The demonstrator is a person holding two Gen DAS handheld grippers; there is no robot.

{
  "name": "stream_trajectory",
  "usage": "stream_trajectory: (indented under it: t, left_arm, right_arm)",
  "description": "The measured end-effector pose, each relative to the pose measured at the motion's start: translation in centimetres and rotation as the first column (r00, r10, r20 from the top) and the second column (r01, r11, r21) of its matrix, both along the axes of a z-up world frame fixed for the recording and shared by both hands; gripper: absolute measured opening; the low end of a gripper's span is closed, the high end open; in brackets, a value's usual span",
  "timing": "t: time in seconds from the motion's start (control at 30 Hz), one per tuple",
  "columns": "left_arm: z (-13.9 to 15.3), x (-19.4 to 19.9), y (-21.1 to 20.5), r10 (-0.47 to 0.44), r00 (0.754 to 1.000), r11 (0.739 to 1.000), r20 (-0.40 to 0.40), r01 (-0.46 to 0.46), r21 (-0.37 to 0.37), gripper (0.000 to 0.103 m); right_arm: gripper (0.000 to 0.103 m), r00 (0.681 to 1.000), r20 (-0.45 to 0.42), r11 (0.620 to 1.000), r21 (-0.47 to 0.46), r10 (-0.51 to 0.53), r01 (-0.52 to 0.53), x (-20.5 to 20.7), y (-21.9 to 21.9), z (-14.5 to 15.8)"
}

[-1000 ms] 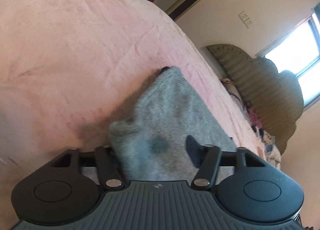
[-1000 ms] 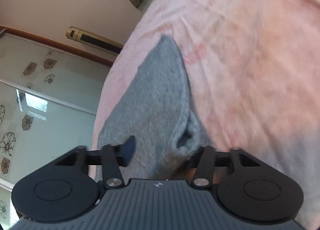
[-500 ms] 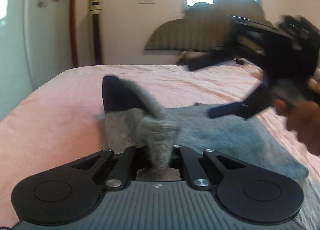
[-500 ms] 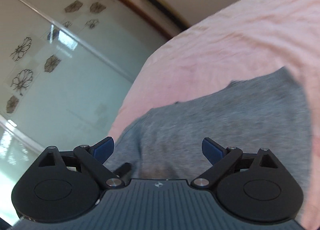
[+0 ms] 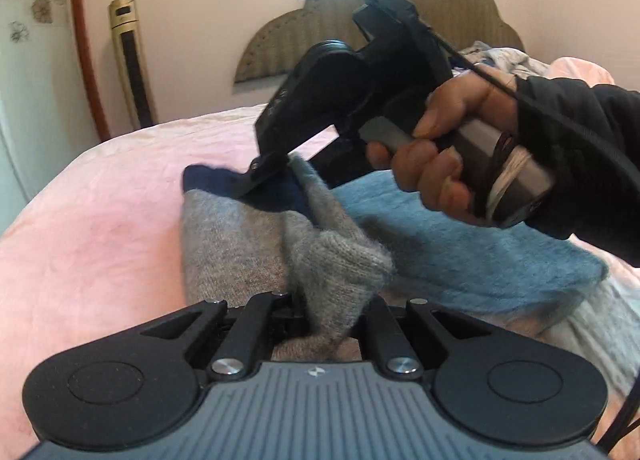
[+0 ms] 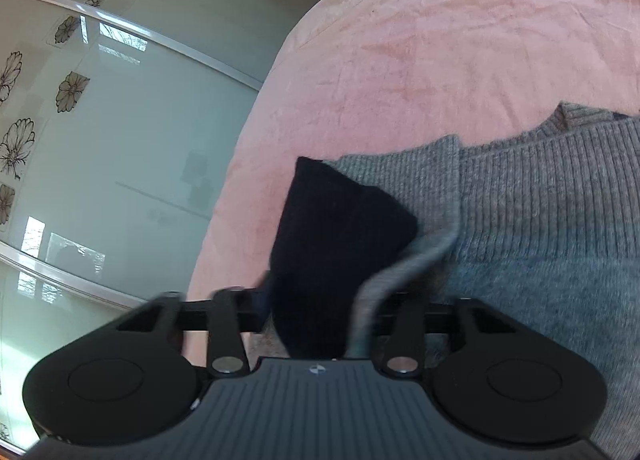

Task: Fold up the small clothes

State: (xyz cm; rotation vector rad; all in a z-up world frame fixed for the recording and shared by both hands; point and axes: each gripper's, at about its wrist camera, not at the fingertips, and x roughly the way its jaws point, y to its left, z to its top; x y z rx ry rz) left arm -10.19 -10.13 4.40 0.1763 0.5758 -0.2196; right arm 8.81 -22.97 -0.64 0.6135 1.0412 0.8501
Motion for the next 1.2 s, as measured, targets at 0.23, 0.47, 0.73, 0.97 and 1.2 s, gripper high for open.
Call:
stream_trajectory:
  t: [0.23, 0.47, 0.73, 0.97, 1.2]
  left_arm:
    - [0.6, 1.3, -7.2, -0.227, 0.974, 0.973, 0.02, 0.227, -0.049, 0.005]
    - [-2.2, 2.6, -10.8, -0.284, 0.957, 0.959, -0.068, 0.283, -0.025, 0.005]
    - [-0.8, 2.2, -12.1, -0.305, 0.951, 0.952, -0.044, 0.305, 0.006, 0.005]
    - [-1.7, 1.1, -8.7, -0.503, 0.861, 0.864, -0.078, 0.496, -0.087, 0.048]
    - [0.8, -0.5, 3.0, -0.431, 0.902, 0.873, -0.015, 0.412, -0.263, 0.088]
  right_arm:
    - [0.015, 0.959, 0.284, 0.988, -0.147, -0.001, 0.044, -2.7, -7.2, 5.7]
    - [0.015, 0.973, 0.192, 0.958, -0.229, -0.128, 0.171, -2.8, -14.6, 0.4]
    - [0.017, 0.975, 0.147, 0.97, -0.157, -0.163, 0.186, -1.2, -14.7, 0.6]
    - [0.03, 0.969, 0.122, 0.959, -0.157, -0.217, 0.234, -2.0, -16.8, -0.7]
    - [0.06, 0.931, 0.245, 0.948, -0.099, -0.271, 0.302, -9.0, -18.4, 2.8]
